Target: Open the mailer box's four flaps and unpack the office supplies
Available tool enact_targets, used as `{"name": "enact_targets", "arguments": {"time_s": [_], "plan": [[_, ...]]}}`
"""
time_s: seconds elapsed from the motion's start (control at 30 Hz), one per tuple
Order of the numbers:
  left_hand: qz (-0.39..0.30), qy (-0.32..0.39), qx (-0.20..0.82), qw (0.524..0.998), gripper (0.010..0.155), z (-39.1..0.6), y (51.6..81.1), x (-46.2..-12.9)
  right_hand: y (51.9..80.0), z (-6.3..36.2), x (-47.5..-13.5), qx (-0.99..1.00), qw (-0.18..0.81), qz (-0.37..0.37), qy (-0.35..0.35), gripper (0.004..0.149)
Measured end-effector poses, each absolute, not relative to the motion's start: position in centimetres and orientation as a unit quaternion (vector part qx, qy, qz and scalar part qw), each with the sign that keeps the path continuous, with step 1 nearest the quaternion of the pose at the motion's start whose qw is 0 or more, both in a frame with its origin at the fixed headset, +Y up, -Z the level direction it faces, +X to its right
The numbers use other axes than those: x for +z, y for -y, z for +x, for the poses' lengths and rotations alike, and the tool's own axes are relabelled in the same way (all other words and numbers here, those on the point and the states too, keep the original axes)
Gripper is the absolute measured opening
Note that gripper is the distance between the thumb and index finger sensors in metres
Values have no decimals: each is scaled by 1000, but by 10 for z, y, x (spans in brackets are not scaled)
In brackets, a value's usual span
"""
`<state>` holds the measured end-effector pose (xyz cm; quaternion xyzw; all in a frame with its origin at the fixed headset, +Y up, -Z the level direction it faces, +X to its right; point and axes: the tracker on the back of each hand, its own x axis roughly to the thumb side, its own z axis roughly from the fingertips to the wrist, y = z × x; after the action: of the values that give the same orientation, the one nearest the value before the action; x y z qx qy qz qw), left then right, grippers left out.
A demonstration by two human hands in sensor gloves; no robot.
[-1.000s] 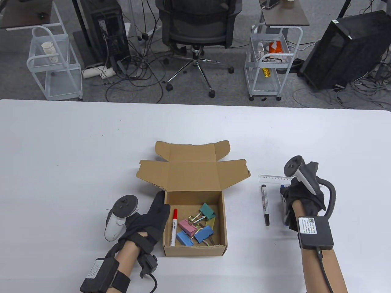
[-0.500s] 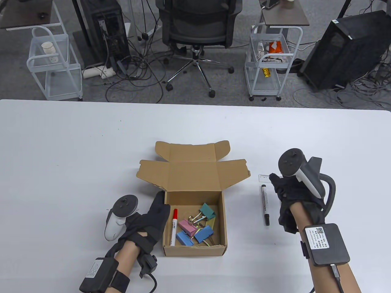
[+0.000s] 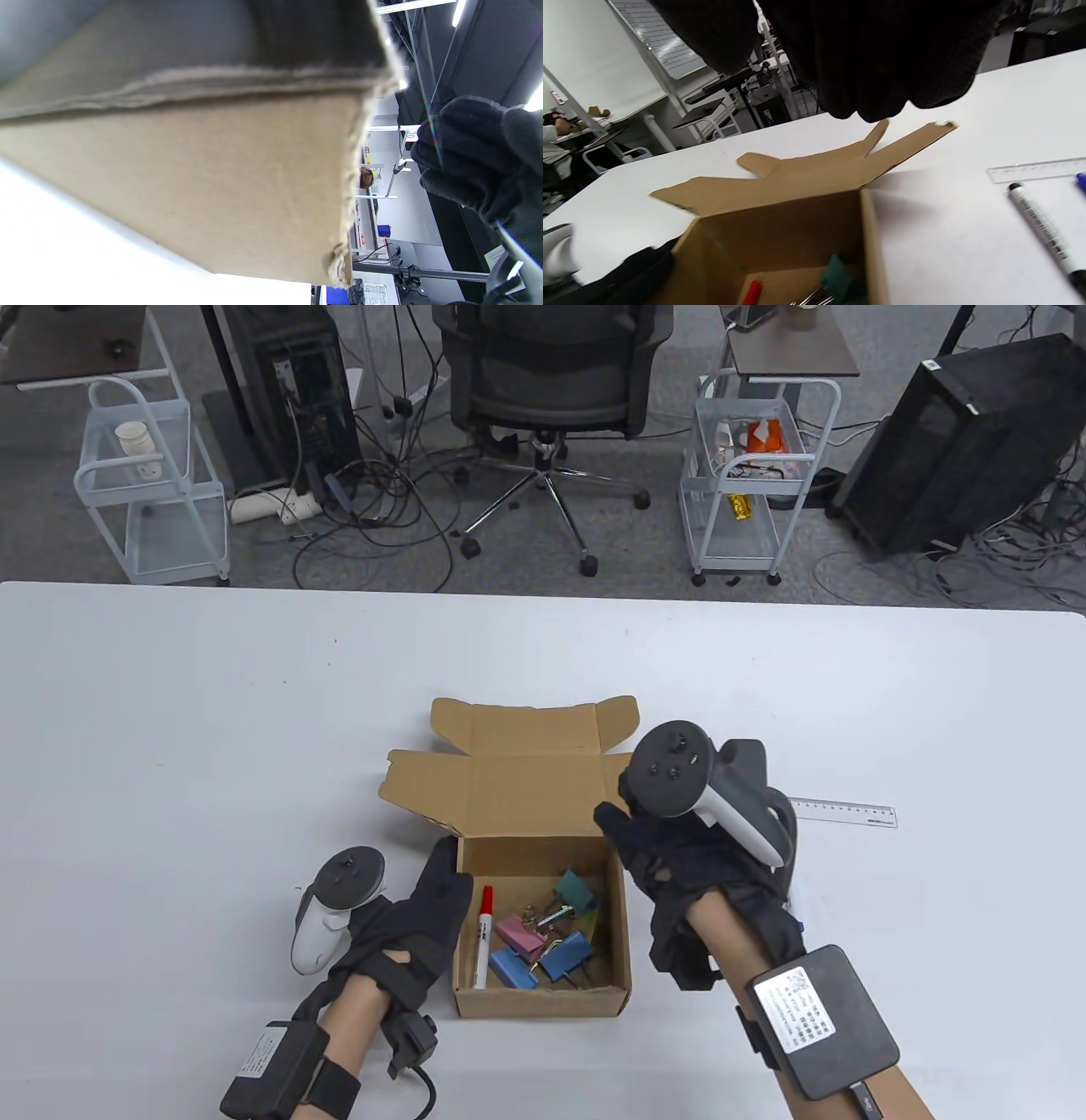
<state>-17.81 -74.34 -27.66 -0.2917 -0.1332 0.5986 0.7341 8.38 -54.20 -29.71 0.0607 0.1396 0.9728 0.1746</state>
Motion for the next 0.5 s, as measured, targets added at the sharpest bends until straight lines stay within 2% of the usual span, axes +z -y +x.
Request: {"name": "enact_targets", "arguments": {"time_s": [0.13,0.27,0.5], "plan": [[-292,134,599,734,82,-178,743,-277,559,53,-299,962,182,79,-187,58],[-292,134,599,733,82,-178,743,-277,590,23,-305,944,187,87,-258,57],[-293,135,599,733,82,-178,743,-277,631,-6,-318,933,163,71,-313,55]]}}
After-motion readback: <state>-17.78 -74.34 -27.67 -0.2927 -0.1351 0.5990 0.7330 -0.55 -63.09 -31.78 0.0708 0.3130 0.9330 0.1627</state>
